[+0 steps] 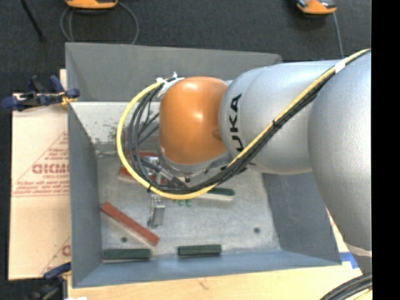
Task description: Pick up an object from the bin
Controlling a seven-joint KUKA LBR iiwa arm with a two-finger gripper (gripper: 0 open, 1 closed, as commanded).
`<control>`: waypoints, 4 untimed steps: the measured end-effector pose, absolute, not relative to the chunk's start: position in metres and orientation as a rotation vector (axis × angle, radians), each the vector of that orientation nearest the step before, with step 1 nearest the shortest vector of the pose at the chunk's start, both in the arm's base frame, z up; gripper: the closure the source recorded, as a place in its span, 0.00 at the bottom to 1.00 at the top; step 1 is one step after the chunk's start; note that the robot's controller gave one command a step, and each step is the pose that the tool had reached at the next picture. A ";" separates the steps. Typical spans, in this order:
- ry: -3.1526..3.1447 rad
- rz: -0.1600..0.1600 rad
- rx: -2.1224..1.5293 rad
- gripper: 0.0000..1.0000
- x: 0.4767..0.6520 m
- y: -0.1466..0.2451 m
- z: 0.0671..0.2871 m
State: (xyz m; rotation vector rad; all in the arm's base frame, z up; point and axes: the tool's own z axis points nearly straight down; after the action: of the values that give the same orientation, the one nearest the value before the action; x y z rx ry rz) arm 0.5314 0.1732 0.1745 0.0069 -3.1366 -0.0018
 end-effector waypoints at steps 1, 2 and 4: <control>-3.137 -0.002 0.049 0.00 0.491 0.214 0.072; -3.149 -0.010 0.037 1.00 0.496 0.214 0.079; -3.145 -0.007 0.058 1.00 0.506 0.215 0.075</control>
Offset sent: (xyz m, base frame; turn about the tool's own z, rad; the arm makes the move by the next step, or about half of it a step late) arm -0.0389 0.0395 -0.0986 -0.0218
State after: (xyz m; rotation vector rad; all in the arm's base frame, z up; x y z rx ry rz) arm 0.5060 0.2155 0.0752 0.0576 -3.1447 -0.0074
